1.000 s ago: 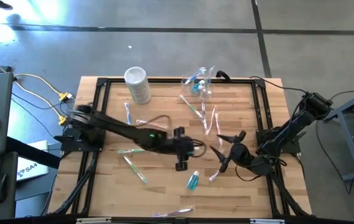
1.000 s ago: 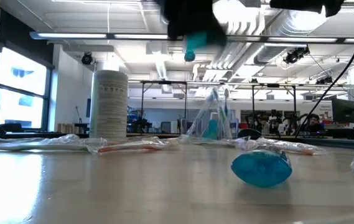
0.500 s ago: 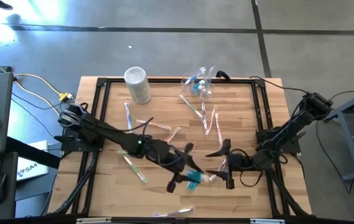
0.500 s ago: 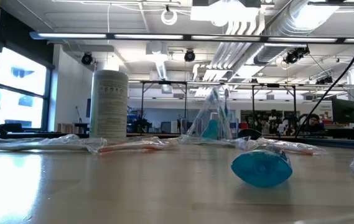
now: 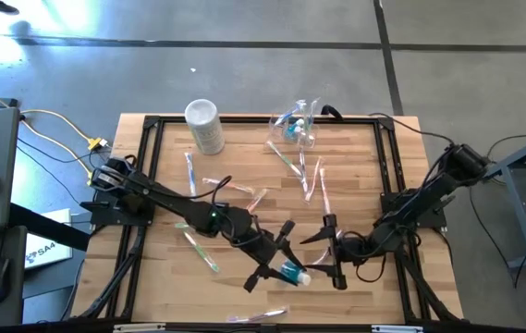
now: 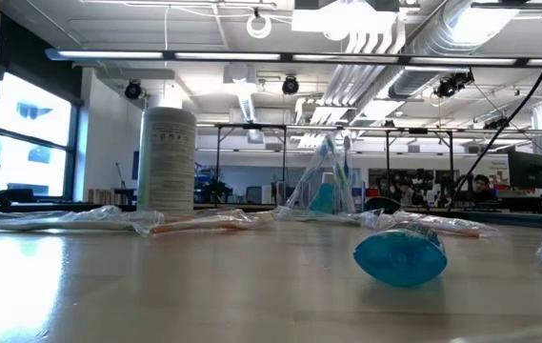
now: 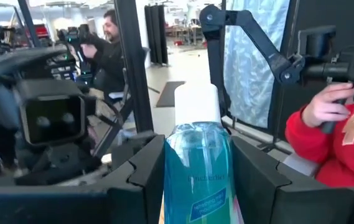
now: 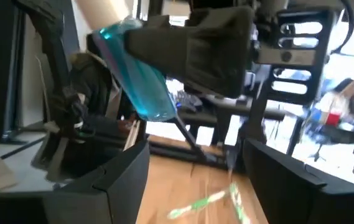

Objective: Pick & Place toothbrushing station
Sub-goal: Put the blue mouthwash into the transparent organizer

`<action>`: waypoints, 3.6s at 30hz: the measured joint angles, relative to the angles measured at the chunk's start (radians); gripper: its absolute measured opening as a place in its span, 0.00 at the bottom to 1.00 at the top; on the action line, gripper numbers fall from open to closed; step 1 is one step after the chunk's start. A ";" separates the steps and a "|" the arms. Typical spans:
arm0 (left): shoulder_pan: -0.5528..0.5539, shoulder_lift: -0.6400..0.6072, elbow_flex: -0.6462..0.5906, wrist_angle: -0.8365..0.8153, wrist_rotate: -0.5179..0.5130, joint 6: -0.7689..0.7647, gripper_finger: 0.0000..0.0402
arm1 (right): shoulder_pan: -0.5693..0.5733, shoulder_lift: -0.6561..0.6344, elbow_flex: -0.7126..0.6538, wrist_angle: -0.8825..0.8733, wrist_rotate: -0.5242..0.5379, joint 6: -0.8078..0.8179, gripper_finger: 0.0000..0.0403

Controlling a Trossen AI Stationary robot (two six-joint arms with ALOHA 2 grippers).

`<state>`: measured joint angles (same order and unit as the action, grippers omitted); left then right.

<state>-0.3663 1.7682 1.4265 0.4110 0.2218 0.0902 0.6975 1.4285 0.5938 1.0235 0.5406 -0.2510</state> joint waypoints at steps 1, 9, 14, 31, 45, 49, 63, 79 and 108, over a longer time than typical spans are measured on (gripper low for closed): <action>0.000 0.000 0.000 0.002 0.000 0.005 0.35 | 0.000 0.020 0.000 0.042 -0.006 -0.029 0.62; 0.000 0.035 0.000 0.022 0.000 0.010 0.35 | -0.045 0.166 0.017 0.284 -0.163 -0.150 0.62; -0.005 0.037 0.000 0.012 0.011 0.010 0.35 | -0.071 0.226 0.071 0.278 -0.226 -0.150 0.62; 0.003 0.037 0.002 0.055 0.073 0.049 0.35 | -0.082 0.248 0.103 0.244 -0.165 -0.138 0.62; 0.001 0.038 0.001 0.033 0.061 0.111 0.35 | -0.079 0.246 0.103 0.246 -0.265 -0.138 0.62; 0.001 0.038 0.001 0.025 0.063 0.115 0.35 | -0.079 0.246 0.103 0.237 -0.304 -0.138 0.62; 0.005 0.038 0.001 -0.030 0.091 0.116 0.35 | -0.082 0.246 0.102 0.162 -0.421 -0.138 0.62; 0.040 0.034 0.002 -0.074 0.103 0.107 0.35 | -0.088 0.245 0.150 0.096 -0.359 -0.033 0.61; 0.042 -0.022 0.002 -0.148 0.051 -0.042 0.79 | -0.081 0.234 0.150 -0.004 -0.203 -0.083 0.16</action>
<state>-0.3245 1.7464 1.4281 0.2632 0.2731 0.0483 0.6166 1.6623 0.7441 1.0196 0.3374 -0.3340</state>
